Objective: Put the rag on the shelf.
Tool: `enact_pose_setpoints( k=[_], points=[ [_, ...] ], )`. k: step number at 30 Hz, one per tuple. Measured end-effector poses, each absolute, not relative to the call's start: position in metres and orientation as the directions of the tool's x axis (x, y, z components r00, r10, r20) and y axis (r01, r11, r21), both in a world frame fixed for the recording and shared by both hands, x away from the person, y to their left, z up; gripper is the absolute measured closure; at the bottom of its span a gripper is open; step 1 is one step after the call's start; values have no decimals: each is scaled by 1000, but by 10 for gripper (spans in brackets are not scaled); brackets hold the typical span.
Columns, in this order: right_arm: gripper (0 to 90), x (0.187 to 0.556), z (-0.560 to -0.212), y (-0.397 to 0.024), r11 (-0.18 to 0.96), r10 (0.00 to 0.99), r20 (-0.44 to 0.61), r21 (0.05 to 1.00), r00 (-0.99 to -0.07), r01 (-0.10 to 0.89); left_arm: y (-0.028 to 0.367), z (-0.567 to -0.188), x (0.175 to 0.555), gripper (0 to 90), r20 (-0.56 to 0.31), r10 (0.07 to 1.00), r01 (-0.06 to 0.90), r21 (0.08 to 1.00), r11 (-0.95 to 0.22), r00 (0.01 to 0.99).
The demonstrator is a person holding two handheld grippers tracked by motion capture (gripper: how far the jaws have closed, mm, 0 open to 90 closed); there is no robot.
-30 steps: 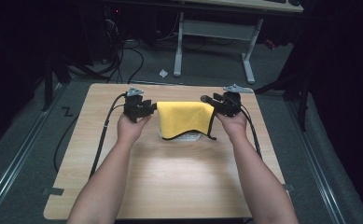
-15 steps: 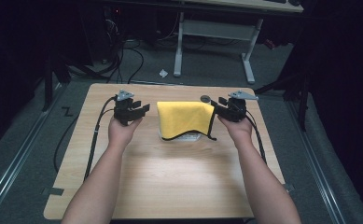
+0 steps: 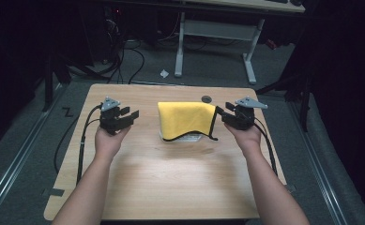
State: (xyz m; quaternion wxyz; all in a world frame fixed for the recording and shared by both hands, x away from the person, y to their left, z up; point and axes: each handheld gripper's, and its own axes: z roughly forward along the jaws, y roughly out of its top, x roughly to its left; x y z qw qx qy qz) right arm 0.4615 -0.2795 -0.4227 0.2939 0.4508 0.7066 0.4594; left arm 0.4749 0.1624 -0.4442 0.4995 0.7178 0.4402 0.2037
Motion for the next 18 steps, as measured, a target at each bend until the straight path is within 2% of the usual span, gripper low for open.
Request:
enact_pose_setpoints(
  k=[9, 18],
  points=[
    [521, 428, -417, -280, 204, 897, -51, 929, -438, 309, 172, -444, 447, 520, -147, 825, 411, 905, -109, 545],
    [501, 397, -419, -274, 268, 885, -107, 913, -452, 307, 175, -449, 414, 513, -163, 808, 404, 909, -100, 567]
  ],
)
